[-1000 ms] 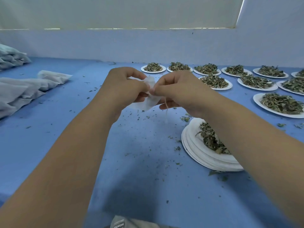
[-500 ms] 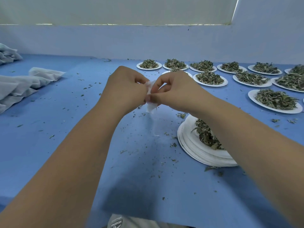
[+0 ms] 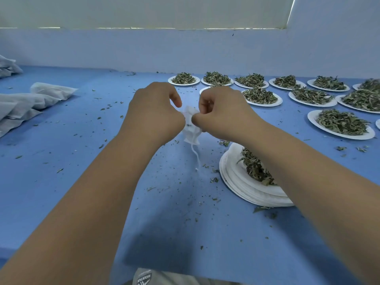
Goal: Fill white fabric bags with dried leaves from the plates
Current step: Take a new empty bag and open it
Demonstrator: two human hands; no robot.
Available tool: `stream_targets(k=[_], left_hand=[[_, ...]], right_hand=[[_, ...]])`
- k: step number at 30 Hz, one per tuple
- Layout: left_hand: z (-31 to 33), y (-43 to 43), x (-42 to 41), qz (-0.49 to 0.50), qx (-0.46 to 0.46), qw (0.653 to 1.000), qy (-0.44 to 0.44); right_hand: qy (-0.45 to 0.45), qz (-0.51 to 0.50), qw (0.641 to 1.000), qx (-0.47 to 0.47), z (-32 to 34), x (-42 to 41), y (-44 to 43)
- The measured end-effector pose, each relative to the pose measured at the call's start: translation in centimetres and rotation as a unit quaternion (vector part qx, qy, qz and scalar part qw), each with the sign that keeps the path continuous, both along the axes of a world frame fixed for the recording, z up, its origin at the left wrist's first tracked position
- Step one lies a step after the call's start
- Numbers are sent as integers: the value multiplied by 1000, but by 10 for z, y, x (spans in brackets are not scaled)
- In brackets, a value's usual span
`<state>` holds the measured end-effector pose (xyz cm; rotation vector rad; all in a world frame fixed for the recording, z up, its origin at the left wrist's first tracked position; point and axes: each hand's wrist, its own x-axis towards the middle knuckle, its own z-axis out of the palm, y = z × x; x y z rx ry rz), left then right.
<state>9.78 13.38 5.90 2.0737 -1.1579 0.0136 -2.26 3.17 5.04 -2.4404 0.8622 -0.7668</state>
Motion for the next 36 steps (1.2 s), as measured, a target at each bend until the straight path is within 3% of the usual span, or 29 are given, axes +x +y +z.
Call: stream_targets(k=[4,9,12,15,18,23,27,30,32,36], left_hand=[[-7,-2,-3,-3,74,993,-93],[-2,-6,-4,-27,-8,998,63],[-1,-7,-8,-33,-67,990,117],[-1,-10,-11,-25,-104,986,125],[-2,-11,-8,-4,-120,988,97],[-8,-8,1,-30,-93,995,22],[-13,-7,-2,-49,31,997,-60],[-8,-8,-1,-62,80,994,40],[-3,-7,3,-63,84,989,106],[-4,-1,4,-51,52,995,63]], right_hand=[[11,17,1000,-18,-1,-5,1],[110,57,981,-147,4,-6,10],[159,44,952,-258,2,-4,15],[171,19,919,-355,-1,1,19],[198,7,901,-386,-5,4,21],[181,-50,919,-347,-1,0,14],[106,-47,958,-263,-2,-3,13],[146,-59,943,-295,-6,-4,14],[169,-58,951,-254,-5,-4,11],[158,-29,972,-171,-7,-6,9]])
